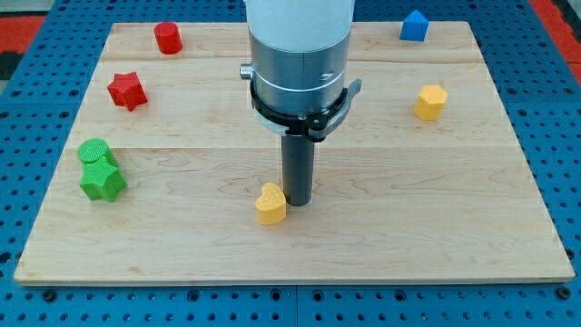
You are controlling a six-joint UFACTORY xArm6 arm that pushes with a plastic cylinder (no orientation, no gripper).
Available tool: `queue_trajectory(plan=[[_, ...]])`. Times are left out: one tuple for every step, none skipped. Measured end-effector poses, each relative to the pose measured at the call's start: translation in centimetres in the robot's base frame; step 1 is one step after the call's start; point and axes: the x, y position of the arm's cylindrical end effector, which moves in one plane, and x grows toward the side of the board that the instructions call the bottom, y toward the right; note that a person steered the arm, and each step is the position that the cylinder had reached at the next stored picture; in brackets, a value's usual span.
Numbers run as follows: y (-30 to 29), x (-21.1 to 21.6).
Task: Separate green star from the green circle
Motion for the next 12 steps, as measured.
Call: queue_trajectory(plan=[[0.0,0.0],[0.0,-0.1],[0.4,-0.4],[1.0,-0.9],[1.5,-1.4],[2.2,-2.1],[2.8,-3.3],[3.0,-3.7],[2.1,-4.1],[-1.4,-4.2],[-6.6,-5.0],[-11.2,-5.0]])
